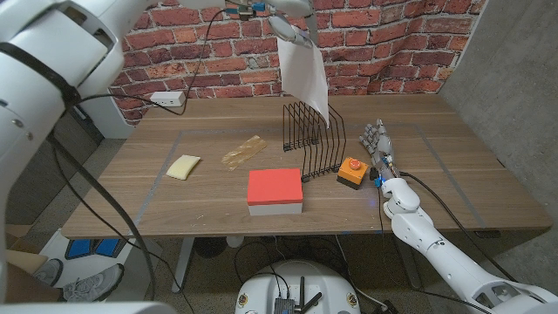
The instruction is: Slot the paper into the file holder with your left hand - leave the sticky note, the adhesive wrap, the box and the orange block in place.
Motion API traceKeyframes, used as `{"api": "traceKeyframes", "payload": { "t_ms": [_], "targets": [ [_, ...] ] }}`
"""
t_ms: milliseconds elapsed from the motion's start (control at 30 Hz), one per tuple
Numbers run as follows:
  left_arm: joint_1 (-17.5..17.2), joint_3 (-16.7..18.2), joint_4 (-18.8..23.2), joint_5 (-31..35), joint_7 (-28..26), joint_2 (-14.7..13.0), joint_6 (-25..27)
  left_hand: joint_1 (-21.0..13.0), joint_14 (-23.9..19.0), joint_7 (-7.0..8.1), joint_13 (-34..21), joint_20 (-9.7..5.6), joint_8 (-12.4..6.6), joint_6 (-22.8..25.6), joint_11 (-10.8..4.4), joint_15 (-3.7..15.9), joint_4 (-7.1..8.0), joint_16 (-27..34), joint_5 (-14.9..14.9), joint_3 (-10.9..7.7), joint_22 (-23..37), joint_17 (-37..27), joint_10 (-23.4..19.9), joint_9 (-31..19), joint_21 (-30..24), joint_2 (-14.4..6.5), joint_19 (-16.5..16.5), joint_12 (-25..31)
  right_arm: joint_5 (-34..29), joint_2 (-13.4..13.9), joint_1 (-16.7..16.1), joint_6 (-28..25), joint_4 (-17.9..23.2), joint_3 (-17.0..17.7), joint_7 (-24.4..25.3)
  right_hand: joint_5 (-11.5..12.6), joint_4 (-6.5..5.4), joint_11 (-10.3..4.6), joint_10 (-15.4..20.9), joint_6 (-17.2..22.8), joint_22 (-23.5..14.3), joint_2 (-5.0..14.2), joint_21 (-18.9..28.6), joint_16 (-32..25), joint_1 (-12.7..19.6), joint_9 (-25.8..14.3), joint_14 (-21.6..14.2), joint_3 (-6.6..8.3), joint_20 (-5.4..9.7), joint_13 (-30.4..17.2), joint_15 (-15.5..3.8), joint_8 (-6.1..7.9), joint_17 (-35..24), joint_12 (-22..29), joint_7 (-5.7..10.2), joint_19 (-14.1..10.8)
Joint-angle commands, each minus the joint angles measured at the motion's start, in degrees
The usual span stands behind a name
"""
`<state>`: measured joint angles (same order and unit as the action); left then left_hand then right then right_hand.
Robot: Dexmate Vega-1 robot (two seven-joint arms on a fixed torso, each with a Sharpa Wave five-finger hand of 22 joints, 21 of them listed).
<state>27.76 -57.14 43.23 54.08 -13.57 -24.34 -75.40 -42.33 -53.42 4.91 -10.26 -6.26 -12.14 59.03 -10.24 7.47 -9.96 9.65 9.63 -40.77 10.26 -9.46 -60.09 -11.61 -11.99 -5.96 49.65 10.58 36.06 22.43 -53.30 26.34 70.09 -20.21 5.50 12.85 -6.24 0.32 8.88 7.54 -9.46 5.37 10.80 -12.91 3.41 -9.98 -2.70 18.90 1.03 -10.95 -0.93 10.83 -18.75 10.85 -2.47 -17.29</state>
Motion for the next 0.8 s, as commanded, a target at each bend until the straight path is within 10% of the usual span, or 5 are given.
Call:
{"api": "traceKeyframes", "payload": {
  "t_ms": [33, 800],
  "targets": [
    [2.42, -4.22, -3.64, 1.28, -4.8, 1.84, -0.64, -0.36, -0.57, 0.2, -0.3, -4.79, -0.39, 0.03, -0.25, 5.79, -0.1, 0.33, 0.07, 0.25, 0.1, -0.16, -0.13, -0.09, -0.43, -0.19, -0.21, 0.24, 0.07, 0.2, -0.76, -0.08, 0.88, 0.2, 0.55, -0.12, 0.26, -0.27, 0.29, 0.45, -0.21, 1.92, 0.05, -0.32, -0.36, -0.2, -0.23, 0.09, 0.0, 0.0, 0.11, 0.08, -0.17, 0.26, -0.13, -0.11],
    [6.65, -13.78, -10.39, 3.71, -16.12, 4.94, -0.7, -0.4, -0.58, 0.15, -0.3, -4.8, -0.47, 0.15, -0.36, 5.79, -0.15, 0.33, 0.08, 0.29, 0.09, -0.17, -0.38, -0.08, -0.45, -0.13, -0.25, 0.31, -0.09, 0.3, -0.66, -0.19, 0.91, 0.27, 0.76, -0.13, 0.47, -0.32, 0.29, 0.51, -0.21, 2.0, 0.05, -0.35, -0.16, -0.2, -0.22, 0.18, -0.05, 0.0, 0.04, 0.09, -0.18, 0.27, -0.06, -0.1]
  ]
}}
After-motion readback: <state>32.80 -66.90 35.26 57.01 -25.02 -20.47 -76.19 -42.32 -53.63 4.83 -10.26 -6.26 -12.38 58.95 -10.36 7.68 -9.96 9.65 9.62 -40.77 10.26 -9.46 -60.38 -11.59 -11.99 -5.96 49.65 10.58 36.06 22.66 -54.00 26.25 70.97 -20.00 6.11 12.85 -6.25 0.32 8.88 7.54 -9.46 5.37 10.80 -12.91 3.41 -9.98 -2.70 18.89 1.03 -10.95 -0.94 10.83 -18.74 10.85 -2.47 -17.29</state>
